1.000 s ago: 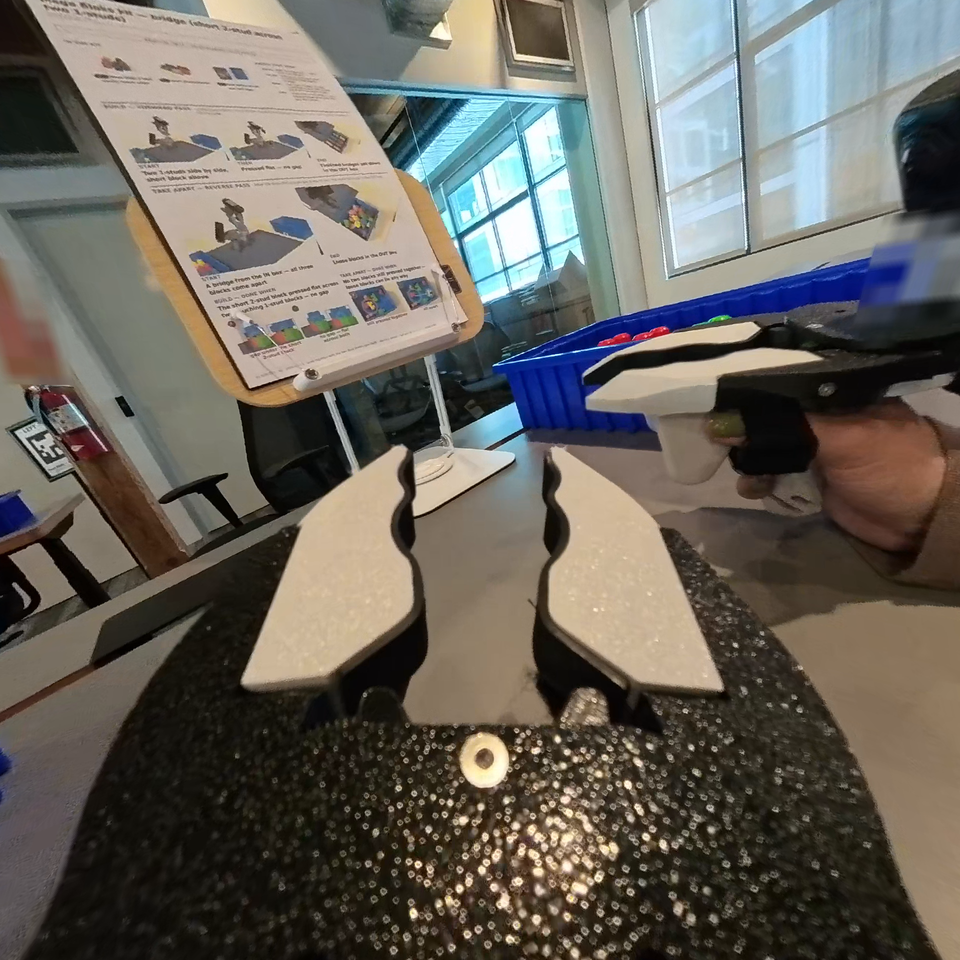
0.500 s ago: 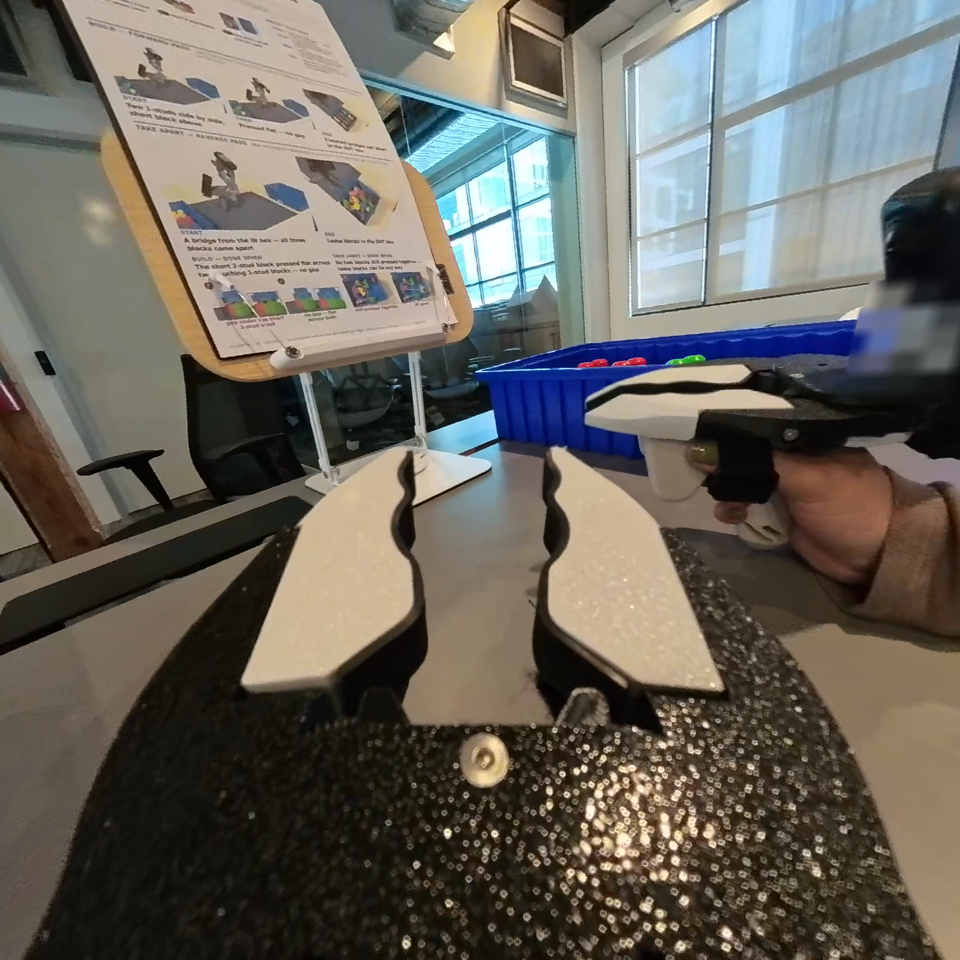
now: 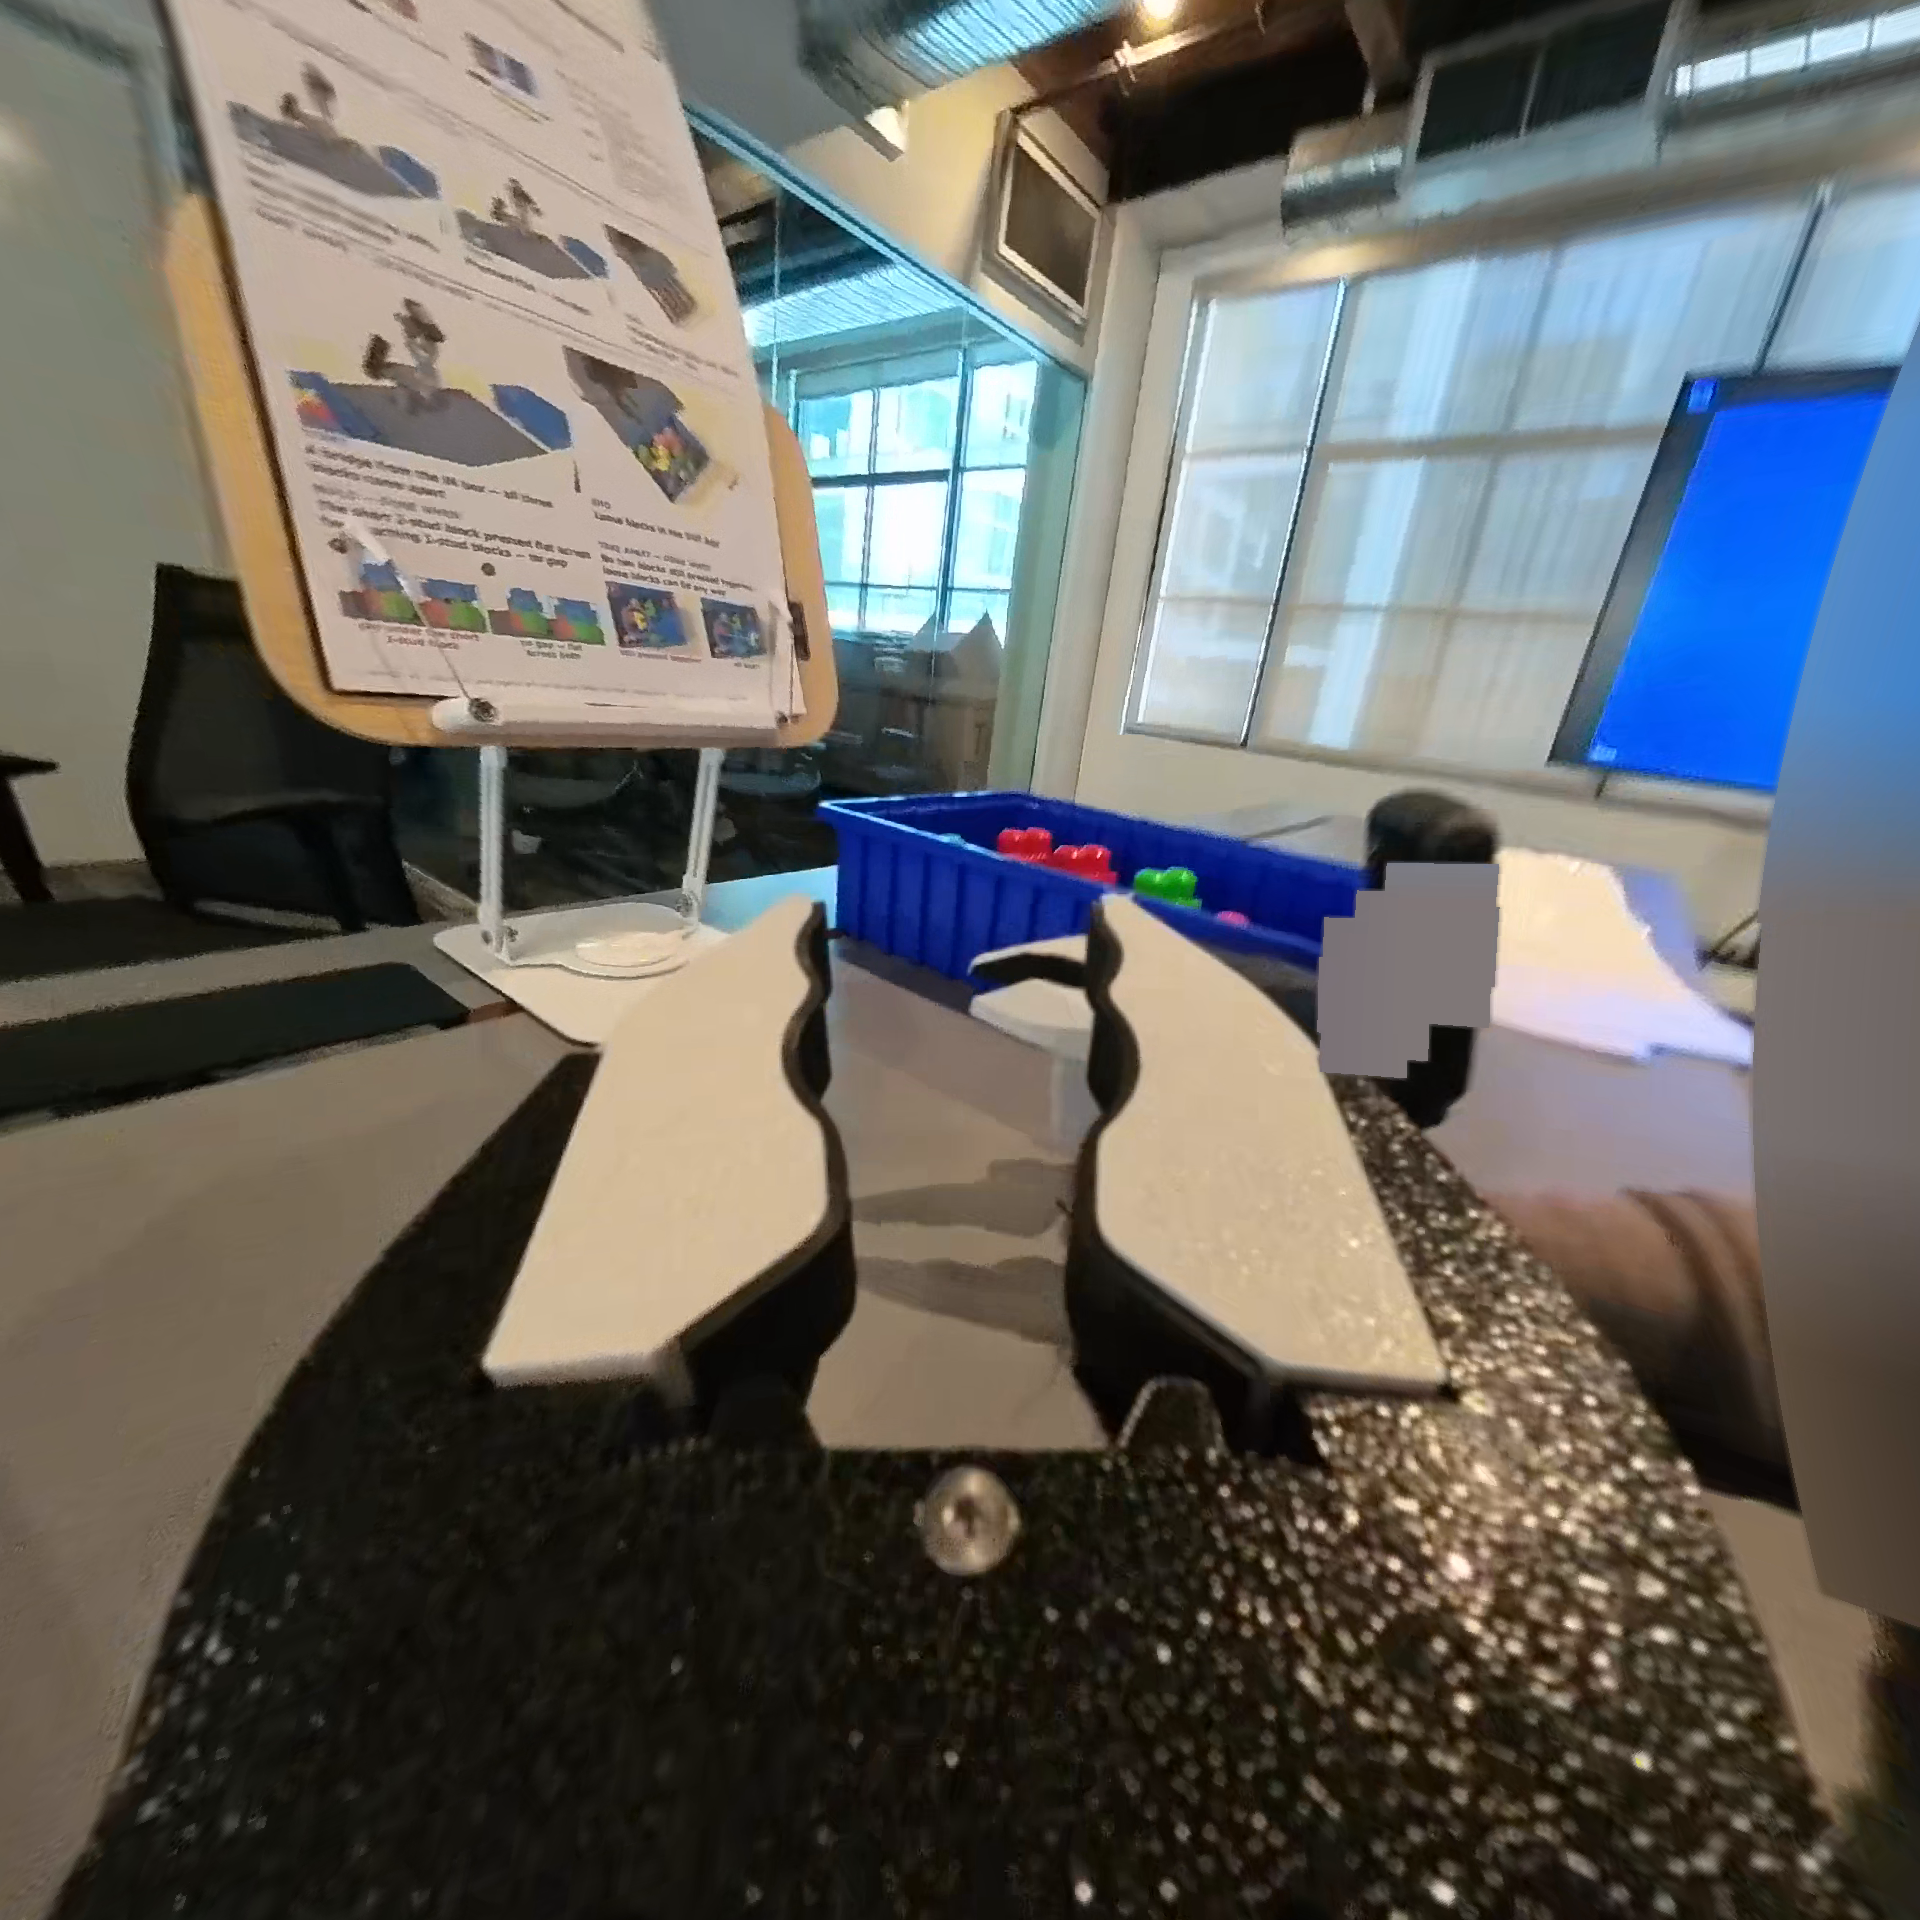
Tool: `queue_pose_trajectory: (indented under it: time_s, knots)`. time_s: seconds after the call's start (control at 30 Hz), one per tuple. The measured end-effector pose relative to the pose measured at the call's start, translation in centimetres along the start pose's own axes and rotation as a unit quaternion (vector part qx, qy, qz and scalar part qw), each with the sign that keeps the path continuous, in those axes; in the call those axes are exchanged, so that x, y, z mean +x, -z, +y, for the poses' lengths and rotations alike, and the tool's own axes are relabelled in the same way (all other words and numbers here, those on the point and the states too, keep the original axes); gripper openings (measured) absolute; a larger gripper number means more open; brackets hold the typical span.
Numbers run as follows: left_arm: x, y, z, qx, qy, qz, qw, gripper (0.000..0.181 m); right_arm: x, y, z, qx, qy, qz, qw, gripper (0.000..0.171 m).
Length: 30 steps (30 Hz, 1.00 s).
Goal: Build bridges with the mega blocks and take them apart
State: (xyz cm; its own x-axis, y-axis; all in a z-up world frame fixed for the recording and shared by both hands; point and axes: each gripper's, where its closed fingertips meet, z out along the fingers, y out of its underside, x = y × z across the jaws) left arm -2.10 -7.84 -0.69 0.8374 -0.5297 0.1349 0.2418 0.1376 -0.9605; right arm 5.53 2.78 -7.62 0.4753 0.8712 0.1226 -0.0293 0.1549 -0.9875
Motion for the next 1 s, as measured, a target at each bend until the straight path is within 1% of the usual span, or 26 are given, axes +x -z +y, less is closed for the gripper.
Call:
queue_pose_trajectory:
  time_s: [0.07, 0.17, 0.2, 0.23, 0.3, 0.37, 0.43, 0.47, 0.5, 0.57, 0.6, 0.67, 0.7, 0.73, 0.8, 0.83, 0.9, 0.93, 1.0]
  knots:
    - [0.0, 1.8, -1.6, 0.006, 0.03, -0.005, 1.0, 0.044, -0.3, 0.0, -0.1, 0.004, -0.011, -0.017, 1.0, 0.024]
    - [0.0, 4.2, -4.4, 0.001, 0.04, 0.018, 0.999, 0.025, -1.0, -0.1, -0.3, 0.012, -0.022, -0.042, 0.999, 0.024]
    - [-0.8, 4.9, -5.3, -0.009, 0.033, 0.007, 0.999, 0.025, -1.3, -0.1, -0.3, 0.014, -0.026, -0.052, 0.998, 0.025]
    - [-2.2, 5.7, -6.2, -0.022, 0.019, -0.017, 0.999, 0.025, -1.5, -0.2, -0.3, 0.013, -0.029, -0.061, 0.998, 0.025]
    - [-6.5, 7.2, -8.1, -0.061, -0.024, -0.089, 0.994, 0.025, -1.7, -0.3, -0.3, 0.014, -0.031, -0.069, 0.997, 0.028]
    - [-12.2, 8.7, -9.4, -0.114, -0.071, -0.172, 0.976, 0.027, -1.9, -0.4, -0.3, 0.014, -0.028, -0.072, 0.997, 0.028]
    - [-17.6, 9.4, -9.7, -0.162, -0.086, -0.223, 0.957, 0.03, -2.1, -0.4, -0.4, 0.017, -0.025, -0.075, 0.997, 0.028]
    - [-19.9, 9.2, -9.1, -0.187, -0.083, -0.229, 0.952, 0.032, -2.2, -0.3, -0.5, 0.019, -0.023, -0.077, 0.997, 0.028]
    - [-21.9, 8.8, -8.1, -0.21, -0.078, -0.222, 0.949, 0.038, -2.2, -0.3, -0.6, 0.019, -0.02, -0.077, 0.997, 0.028]
    - [-26.3, 8.2, -5.1, -0.26, -0.055, -0.227, 0.937, 0.037, -2.4, -0.3, -0.6, 0.019, -0.014, -0.078, 0.997, 0.028]
    - [-28.4, 8.1, -3.2, -0.294, -0.046, -0.235, 0.925, 0.041, -2.4, -0.3, -0.5, 0.018, -0.012, -0.079, 0.997, 0.028]
    - [-32.4, 8.7, 0.1, -0.368, -0.054, -0.267, 0.889, 0.052, -2.5, -0.3, -0.5, 0.016, -0.009, -0.078, 0.997, 0.028]
    - [-33.9, 8.9, 1.4, -0.391, -0.055, -0.279, 0.875, 0.054, -2.5, -0.3, -0.5, 0.016, -0.008, -0.078, 0.997, 0.028]
    - [-34.8, 8.8, 2.6, -0.407, -0.046, -0.278, 0.869, 0.054, -2.4, -0.3, -0.5, 0.016, -0.008, -0.077, 0.997, 0.028]
    - [-35.3, 8.4, 5.2, -0.444, -0.017, -0.253, 0.859, 0.051, -2.3, -0.4, -0.5, 0.016, -0.01, -0.075, 0.997, 0.028]
    - [-35.4, 8.4, 6.3, -0.467, -0.008, -0.243, 0.85, 0.054, -2.2, -0.4, -0.4, 0.015, -0.01, -0.072, 0.997, 0.028]
    - [-35.7, 8.3, 7.9, -0.502, -0.018, -0.234, 0.833, 0.062, -2.0, -0.4, -0.4, 0.015, -0.014, -0.069, 0.997, 0.027]
    - [-35.8, 8.2, 8.5, -0.51, -0.027, -0.231, 0.828, 0.065, -1.9, -0.5, -0.4, 0.016, -0.016, -0.069, 0.997, 0.027]
    - [-36.2, 8.1, 9.3, -0.521, -0.046, -0.234, 0.82, 0.064, -1.8, -0.5, -0.4, 0.015, -0.021, -0.068, 0.997, 0.027]
